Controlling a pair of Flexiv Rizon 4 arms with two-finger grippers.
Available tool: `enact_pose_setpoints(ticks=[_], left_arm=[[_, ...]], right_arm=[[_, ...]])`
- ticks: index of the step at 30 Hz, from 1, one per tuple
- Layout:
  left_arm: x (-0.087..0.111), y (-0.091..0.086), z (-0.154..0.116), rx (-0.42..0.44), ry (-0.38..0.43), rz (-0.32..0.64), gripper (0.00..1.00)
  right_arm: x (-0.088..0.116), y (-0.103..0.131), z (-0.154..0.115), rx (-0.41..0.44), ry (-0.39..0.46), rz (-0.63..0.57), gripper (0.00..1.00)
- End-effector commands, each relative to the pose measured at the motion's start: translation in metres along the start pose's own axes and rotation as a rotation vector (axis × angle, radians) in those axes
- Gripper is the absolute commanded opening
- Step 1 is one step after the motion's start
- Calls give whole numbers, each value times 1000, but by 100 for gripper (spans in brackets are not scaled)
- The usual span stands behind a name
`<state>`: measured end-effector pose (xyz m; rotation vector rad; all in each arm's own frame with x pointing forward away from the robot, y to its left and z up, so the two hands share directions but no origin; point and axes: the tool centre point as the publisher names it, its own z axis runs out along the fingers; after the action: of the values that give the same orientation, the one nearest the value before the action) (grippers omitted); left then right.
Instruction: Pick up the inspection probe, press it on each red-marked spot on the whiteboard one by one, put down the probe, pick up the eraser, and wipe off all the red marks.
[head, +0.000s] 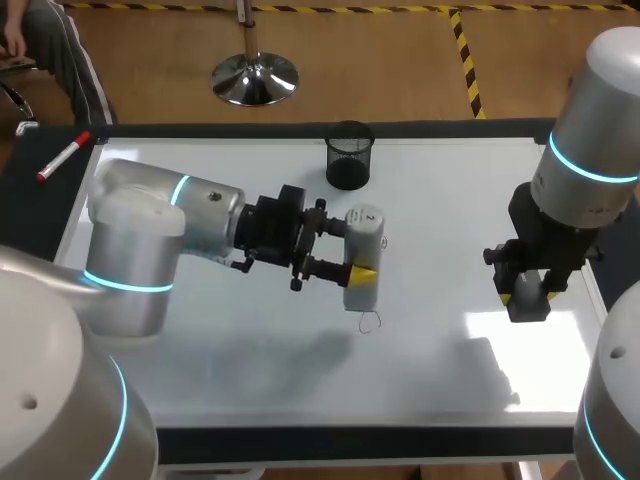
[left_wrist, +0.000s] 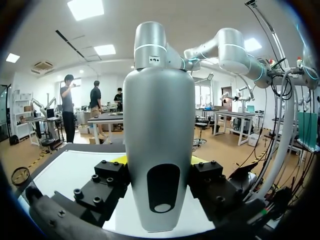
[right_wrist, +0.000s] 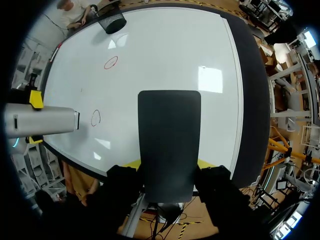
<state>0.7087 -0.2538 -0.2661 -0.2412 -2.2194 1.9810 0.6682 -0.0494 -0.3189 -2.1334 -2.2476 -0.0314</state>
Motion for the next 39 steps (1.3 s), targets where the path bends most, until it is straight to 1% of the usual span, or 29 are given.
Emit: enact_pose_setpoints(ticks=[1,12,19,35,39], left_arm=[[5,-8,-18,-2,-9,-1,0],[11,-18,-46,-3,-22,1,0],[20,-17,-71,-6,-50,-4,0],[42,-16,-113,-8,-107,-11,0],[47,-15,-125,8,-122,-10,0]], right_arm=[[-1,0,0,-1,2,-1,0],[-1,0,0,-1,2,-1,0],[-1,0,0,-1,2,-1,0],[-1,0,0,-1,2,-1,0],[-1,0,0,-1,2,-1,0]])
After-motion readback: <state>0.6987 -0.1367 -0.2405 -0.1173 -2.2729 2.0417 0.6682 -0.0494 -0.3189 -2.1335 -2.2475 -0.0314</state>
